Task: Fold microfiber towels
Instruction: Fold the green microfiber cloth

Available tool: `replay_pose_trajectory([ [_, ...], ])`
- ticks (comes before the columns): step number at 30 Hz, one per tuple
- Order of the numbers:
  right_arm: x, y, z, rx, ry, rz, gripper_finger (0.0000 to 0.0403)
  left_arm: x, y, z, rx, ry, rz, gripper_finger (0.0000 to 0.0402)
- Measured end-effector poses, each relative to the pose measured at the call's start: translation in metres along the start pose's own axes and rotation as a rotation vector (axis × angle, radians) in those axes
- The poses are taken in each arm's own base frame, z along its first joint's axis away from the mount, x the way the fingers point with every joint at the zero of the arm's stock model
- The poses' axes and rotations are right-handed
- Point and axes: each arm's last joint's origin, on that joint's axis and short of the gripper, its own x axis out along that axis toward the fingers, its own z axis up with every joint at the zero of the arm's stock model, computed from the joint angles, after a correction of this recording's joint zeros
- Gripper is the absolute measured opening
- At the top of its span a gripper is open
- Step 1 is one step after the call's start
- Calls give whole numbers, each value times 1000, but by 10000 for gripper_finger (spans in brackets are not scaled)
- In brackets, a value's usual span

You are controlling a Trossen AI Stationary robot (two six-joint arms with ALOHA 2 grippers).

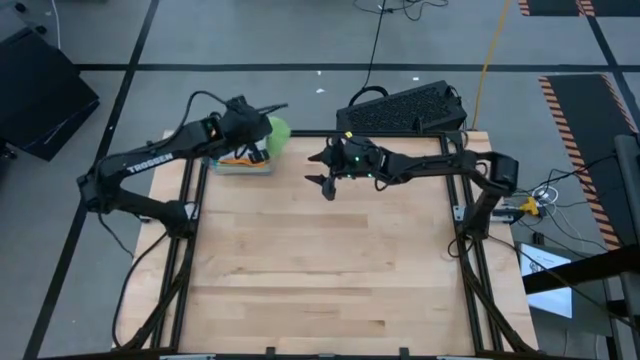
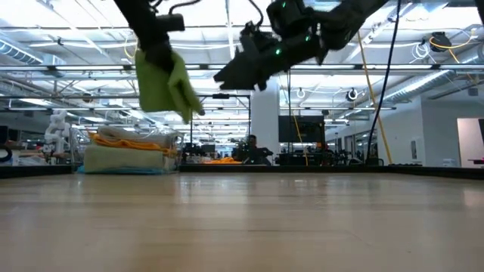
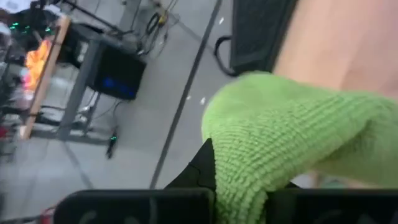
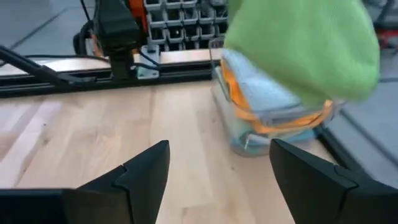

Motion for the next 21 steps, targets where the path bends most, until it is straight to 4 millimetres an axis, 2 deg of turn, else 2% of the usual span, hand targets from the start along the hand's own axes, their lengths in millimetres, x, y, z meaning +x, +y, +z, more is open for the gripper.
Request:
replay_pose_trajectory([
  [3,-13,17,8,-64,27,-47,270,-14,-20,10,-29,-67,-74,10],
  [6,-30,40,-1,-129,65,-101,270,-22,-44,19,-44,-138,-172,5],
  [10,-63,70,-26,-158,75,-93,270,-22,-78,27,-89,-130,-298,11],
  [13,-83,87,-50,-157,49,-76,270,-24,-99,35,-189,-135,-372,10],
  [17,-98,108,-75,-152,-9,-158,272,-10,-129,50,-327,-140,-434,6],
  [21,-99,127,-80,-144,-114,-189,288,13,-157,61,-388,-122,-459,7],
])
